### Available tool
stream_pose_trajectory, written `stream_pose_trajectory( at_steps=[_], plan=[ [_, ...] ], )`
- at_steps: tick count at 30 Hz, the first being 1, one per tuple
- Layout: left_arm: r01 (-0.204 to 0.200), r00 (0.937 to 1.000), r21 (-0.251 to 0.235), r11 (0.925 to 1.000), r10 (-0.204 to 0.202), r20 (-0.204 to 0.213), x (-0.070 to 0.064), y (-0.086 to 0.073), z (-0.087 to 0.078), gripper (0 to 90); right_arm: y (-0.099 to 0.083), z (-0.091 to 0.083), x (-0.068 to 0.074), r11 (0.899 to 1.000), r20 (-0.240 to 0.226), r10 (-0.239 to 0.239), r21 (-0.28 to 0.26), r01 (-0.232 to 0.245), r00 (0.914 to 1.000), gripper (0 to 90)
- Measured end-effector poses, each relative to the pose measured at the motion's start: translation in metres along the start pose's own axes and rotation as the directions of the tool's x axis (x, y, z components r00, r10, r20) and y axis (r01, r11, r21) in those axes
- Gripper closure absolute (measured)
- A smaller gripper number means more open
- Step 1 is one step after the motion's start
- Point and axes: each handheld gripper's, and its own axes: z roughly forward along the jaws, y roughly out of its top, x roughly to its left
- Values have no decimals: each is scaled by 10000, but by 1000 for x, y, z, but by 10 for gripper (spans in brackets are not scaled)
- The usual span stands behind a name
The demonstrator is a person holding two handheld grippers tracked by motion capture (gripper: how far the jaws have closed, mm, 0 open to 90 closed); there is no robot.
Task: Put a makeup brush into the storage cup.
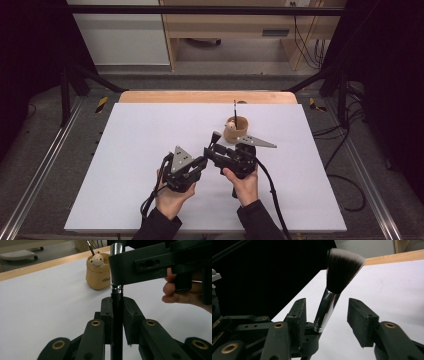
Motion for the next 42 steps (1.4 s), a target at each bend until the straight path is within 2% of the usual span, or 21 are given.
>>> stream_pose_trajectory(
  at_steps=[8,16,31,39,42],
  plan=[
    [-19,10000,-40,10000,20,92,-2,0,0,789,-1,1,0,9998,-123,186,104,-185,9998,632],
    [-38,9999,-58,10000,38,109,-4,0,0,788,-2,1,-1,9992,-285,388,125,-385,9988,706],
    [-71,9998,-92,9999,72,166,-5,0,1,788,-1,-1,-1,9983,-614,576,103,-570,9965,770],
    [-94,9993,-85,9999,97,362,-3,0,2,781,-2,-2,-2,9993,-656,380,69,-377,9971,775],
    [-265,9991,-166,9995,271,340,-2,2,1,722,-1,-3,-1,9995,-644,316,15,-316,9974,775]
  ],
)
